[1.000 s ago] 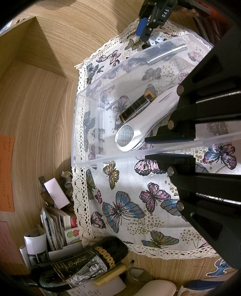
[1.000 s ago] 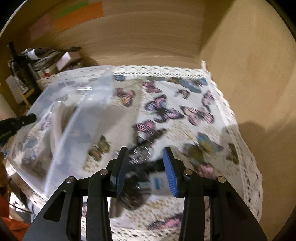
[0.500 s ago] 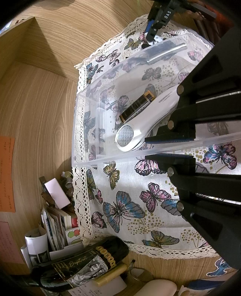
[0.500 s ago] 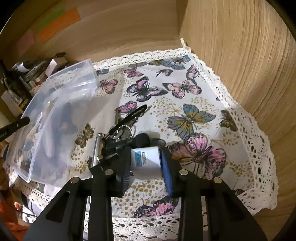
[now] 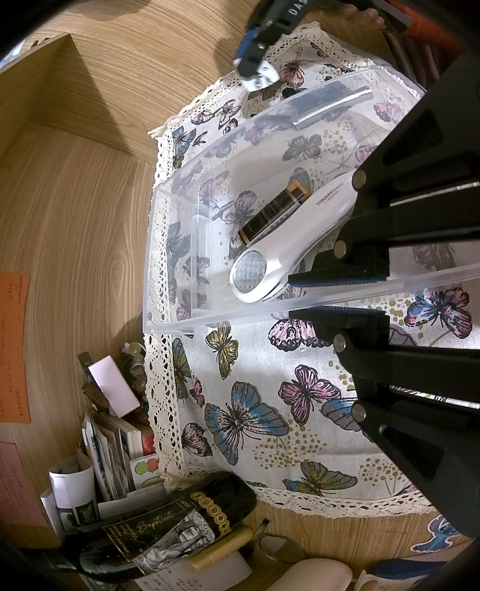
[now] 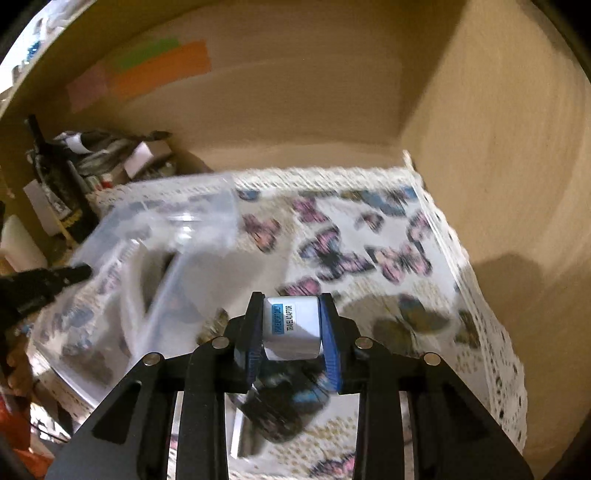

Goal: Organize rigid objects
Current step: 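Grasp the white plug adapter with the right gripper, then drop the plug adapter into the box with the right gripper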

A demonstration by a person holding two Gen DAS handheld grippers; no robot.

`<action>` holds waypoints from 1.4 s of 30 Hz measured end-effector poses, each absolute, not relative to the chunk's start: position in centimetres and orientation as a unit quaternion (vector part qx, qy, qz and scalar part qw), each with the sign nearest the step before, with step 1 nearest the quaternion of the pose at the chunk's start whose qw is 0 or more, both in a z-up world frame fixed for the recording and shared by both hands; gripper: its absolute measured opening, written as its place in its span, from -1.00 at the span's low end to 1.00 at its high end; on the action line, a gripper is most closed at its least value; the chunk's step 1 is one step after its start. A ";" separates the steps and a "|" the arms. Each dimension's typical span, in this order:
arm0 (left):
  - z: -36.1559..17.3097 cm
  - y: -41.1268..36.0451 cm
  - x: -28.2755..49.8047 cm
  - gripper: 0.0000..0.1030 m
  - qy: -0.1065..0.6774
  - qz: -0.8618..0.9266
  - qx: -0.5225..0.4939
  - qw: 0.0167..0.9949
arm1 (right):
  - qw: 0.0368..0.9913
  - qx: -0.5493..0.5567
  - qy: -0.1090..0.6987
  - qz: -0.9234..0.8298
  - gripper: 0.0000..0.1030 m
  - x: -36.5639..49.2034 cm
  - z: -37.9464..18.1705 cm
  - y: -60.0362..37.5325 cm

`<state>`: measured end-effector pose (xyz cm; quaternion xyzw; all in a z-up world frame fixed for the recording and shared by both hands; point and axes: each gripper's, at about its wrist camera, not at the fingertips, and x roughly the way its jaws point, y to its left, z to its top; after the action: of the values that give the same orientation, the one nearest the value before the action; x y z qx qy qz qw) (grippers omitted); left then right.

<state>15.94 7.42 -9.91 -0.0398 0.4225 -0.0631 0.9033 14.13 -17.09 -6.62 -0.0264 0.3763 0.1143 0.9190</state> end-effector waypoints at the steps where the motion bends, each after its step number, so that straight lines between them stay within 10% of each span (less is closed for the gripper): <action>1: -9.9 7.4 15.9 -0.83 0.422 -0.063 -0.040 0.903 | 0.921 -0.028 0.371 0.118 -0.49 14.2 -6.4 -16.7; 42: -10.1 7.9 16.3 -0.83 0.419 -0.067 -0.041 0.905 | 0.882 -0.104 0.412 0.205 -0.48 20.2 -7.6 -7.0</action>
<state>16.33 7.88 -10.06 -0.0407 0.4191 -0.0674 0.9045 20.23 -7.01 -7.60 -0.1039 0.4124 0.2047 0.8816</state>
